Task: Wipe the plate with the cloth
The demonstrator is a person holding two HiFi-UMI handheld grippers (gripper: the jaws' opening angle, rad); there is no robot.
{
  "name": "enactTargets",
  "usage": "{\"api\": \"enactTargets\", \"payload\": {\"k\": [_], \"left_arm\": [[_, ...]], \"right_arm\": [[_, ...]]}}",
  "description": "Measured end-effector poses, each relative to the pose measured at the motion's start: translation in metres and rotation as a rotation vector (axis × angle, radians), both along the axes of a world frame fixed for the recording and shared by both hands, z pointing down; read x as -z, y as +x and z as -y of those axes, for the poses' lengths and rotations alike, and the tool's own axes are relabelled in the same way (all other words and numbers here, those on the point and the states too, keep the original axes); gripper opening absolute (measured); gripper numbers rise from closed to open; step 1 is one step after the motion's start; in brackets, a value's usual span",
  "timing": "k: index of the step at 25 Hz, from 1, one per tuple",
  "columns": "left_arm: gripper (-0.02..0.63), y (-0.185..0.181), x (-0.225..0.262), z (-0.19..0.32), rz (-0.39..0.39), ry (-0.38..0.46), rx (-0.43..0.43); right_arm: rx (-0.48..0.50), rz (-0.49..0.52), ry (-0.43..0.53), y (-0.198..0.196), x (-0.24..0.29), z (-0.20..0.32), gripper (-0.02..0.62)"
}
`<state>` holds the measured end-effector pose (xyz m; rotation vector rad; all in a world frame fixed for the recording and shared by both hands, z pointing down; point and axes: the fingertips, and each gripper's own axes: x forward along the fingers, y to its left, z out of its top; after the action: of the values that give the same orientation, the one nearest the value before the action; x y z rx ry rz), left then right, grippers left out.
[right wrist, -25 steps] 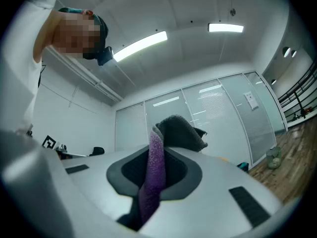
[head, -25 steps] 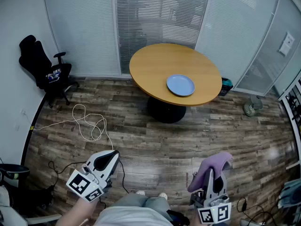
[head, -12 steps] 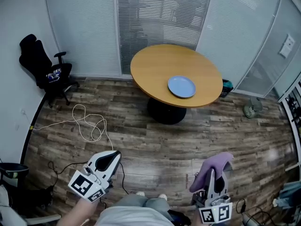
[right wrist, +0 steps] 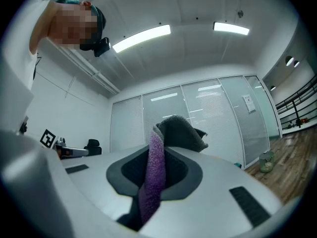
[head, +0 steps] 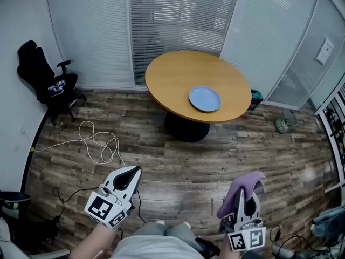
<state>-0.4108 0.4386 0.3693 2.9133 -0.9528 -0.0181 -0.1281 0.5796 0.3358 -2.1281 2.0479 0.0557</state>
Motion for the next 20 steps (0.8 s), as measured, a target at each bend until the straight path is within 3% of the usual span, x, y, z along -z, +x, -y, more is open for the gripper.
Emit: {"api": "enactTargets", "payload": {"k": [20], "left_arm": [[0.011, 0.017, -0.014, 0.028, 0.025, -0.019, -0.032]], "right_arm": [[0.037, -0.043, -0.008, -0.009, 0.003, 0.041, 0.051]]}}
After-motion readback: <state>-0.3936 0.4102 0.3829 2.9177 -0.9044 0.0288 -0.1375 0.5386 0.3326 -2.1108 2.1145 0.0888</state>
